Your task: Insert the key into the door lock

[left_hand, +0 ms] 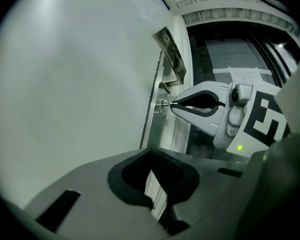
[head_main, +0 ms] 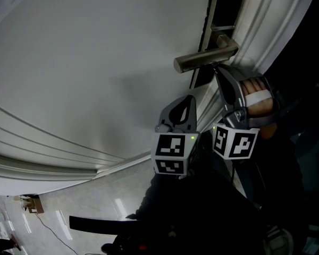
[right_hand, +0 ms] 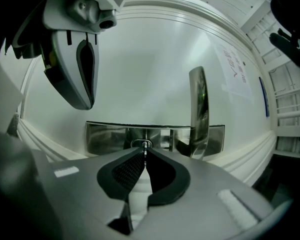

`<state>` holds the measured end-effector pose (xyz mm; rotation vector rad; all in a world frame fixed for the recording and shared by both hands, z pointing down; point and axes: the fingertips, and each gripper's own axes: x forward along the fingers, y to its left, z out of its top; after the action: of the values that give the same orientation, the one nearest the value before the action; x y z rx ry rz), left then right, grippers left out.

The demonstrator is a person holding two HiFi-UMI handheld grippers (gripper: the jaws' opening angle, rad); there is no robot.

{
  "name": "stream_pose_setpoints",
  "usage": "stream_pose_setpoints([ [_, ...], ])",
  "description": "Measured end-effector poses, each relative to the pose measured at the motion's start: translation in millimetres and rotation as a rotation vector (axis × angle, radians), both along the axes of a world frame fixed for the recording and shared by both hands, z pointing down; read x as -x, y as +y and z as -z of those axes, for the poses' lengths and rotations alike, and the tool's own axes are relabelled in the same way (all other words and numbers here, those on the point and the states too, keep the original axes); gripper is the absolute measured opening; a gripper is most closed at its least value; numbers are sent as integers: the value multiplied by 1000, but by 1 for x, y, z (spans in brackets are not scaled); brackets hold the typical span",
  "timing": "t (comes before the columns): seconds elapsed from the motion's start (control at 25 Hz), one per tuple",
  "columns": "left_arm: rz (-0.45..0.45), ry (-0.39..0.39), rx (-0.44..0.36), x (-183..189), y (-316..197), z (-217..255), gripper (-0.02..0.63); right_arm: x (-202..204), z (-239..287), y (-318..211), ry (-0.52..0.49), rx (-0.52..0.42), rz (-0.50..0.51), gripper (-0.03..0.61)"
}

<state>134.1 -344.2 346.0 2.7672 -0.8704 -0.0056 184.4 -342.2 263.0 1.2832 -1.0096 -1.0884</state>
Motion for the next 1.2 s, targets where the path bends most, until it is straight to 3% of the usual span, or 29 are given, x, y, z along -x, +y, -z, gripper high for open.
stream_pose_setpoints([
  [1.2, 0, 12, 2, 2, -2, 2, 2, 2, 2, -2, 10, -2, -6, 12],
])
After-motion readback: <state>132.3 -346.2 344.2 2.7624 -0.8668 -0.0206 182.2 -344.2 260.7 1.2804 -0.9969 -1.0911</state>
